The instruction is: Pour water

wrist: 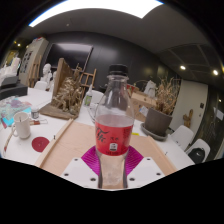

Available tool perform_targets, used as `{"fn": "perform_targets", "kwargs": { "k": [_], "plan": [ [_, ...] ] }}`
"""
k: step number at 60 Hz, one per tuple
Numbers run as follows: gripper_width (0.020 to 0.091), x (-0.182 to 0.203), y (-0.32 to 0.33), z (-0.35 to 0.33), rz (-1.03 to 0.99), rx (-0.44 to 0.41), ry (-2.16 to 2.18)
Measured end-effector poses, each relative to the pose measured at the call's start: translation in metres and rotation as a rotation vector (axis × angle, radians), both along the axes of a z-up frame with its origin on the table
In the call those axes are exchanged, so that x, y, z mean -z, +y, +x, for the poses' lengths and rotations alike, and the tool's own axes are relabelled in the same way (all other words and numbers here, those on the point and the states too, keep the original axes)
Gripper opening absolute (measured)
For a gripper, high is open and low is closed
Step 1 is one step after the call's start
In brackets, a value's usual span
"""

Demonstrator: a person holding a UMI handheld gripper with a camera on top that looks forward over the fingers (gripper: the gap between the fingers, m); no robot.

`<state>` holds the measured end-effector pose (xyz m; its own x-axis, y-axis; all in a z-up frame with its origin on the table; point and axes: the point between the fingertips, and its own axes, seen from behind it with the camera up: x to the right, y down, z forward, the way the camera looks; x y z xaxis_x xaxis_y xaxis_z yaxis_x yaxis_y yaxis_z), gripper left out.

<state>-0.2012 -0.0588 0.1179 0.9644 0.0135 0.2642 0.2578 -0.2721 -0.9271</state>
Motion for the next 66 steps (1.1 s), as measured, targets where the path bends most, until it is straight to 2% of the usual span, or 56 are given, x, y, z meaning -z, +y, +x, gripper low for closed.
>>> {"fn": "perform_targets", "kwargs": {
  "k": [13, 24, 30, 49, 56, 66],
  "plan": [
    [0.0268, -0.077, 0.032, -0.052, 0.086, -0.057, -0.449],
    [0.0267, -0.114, 0.056, -0.128, 0.159, -0.172, -0.938],
    [0.0267, -0.117, 0.07, -0.162, 0.184, -0.222, -1.197],
    [0.0268, -0.089, 0.091, -0.232, 0.252, -0.359, -1.772],
    [0.0267, -0.083, 0.092, -0.247, 0.276, -0.386, -1.861],
    [0.0268, -0.083, 0.091, -0.243, 0.234, -0.381, -1.726]
  ]
}}
